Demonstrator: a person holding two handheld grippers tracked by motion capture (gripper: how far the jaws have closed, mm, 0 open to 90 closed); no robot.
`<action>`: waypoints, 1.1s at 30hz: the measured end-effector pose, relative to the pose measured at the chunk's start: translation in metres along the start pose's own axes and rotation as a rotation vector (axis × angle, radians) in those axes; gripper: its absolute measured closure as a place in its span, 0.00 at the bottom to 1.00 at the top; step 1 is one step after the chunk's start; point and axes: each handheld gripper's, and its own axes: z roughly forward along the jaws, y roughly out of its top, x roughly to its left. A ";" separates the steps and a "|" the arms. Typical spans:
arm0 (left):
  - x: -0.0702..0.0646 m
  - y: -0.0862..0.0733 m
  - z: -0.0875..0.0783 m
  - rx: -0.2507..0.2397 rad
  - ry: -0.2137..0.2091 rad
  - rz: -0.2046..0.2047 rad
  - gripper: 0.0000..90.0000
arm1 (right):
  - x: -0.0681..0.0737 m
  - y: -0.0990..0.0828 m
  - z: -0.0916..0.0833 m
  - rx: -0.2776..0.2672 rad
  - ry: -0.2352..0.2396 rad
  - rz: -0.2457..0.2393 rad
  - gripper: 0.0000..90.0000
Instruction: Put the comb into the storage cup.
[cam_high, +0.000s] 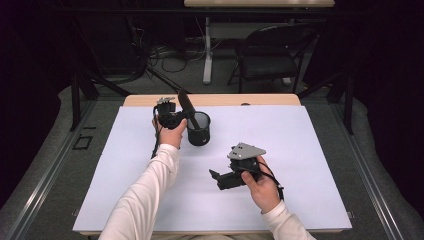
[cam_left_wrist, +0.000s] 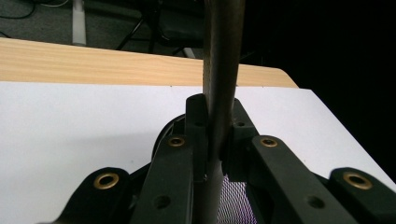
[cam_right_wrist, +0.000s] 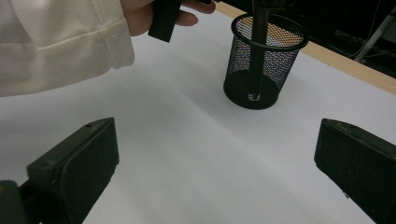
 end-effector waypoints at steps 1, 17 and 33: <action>0.000 0.000 0.000 -0.001 0.001 -0.001 0.92 | 0.000 0.000 0.000 0.000 0.000 0.000 0.00; 0.010 -0.002 -0.002 -0.008 0.001 -0.042 0.91 | 0.000 0.000 0.000 0.000 0.001 0.001 0.00; 0.017 -0.003 -0.003 -0.017 -0.001 -0.073 0.91 | 0.000 0.000 0.000 0.000 0.003 0.000 0.00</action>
